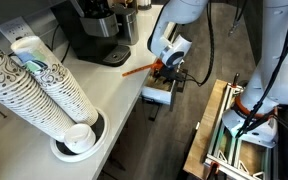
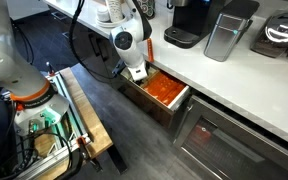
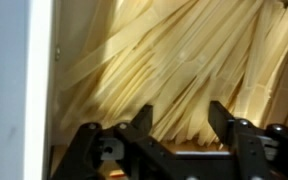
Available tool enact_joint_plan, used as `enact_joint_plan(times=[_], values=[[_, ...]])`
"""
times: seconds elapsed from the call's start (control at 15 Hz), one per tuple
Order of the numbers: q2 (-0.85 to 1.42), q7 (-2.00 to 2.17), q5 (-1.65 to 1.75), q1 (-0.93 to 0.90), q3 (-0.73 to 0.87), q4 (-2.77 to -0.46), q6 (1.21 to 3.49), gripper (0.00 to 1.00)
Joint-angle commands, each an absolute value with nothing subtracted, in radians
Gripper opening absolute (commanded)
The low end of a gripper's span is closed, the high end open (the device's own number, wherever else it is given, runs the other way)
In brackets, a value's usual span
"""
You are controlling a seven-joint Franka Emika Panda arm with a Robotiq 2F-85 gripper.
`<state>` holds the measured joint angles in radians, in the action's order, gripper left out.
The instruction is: Remove two white objects from the left side of the drawer and put them on the counter
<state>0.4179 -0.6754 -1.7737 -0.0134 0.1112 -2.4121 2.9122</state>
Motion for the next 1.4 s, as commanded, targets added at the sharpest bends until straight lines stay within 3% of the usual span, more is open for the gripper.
enact_joint_plan(times=[0.0,0.07,0.13,0.2,0.33,0.4,0.67,0.87,1.07,1.2,1.33], values=[[0.456,-0.570,-1.716,-0.003,0.104,-2.421,2.896,0.41],[0.460,-0.550,-1.706,-0.003,0.105,-2.421,2.895,0.40],[0.457,-0.536,-1.702,-0.003,0.106,-2.419,2.896,0.28],[0.451,-0.525,-1.699,-0.003,0.108,-2.419,2.897,0.22],[0.440,-0.510,-1.695,-0.004,0.110,-2.421,2.900,0.16],[0.434,-0.504,-1.692,-0.005,0.110,-2.423,2.904,0.15],[0.406,-0.498,-1.692,-0.011,0.115,-2.437,2.924,0.32],[0.383,-0.504,-1.695,-0.015,0.115,-2.445,2.939,0.24],[0.370,-0.504,-1.695,-0.016,0.114,-2.450,2.945,0.03],[0.361,-0.505,-1.695,-0.018,0.113,-2.454,2.950,0.10],[0.348,-0.507,-1.697,-0.021,0.113,-2.460,2.957,0.10]])
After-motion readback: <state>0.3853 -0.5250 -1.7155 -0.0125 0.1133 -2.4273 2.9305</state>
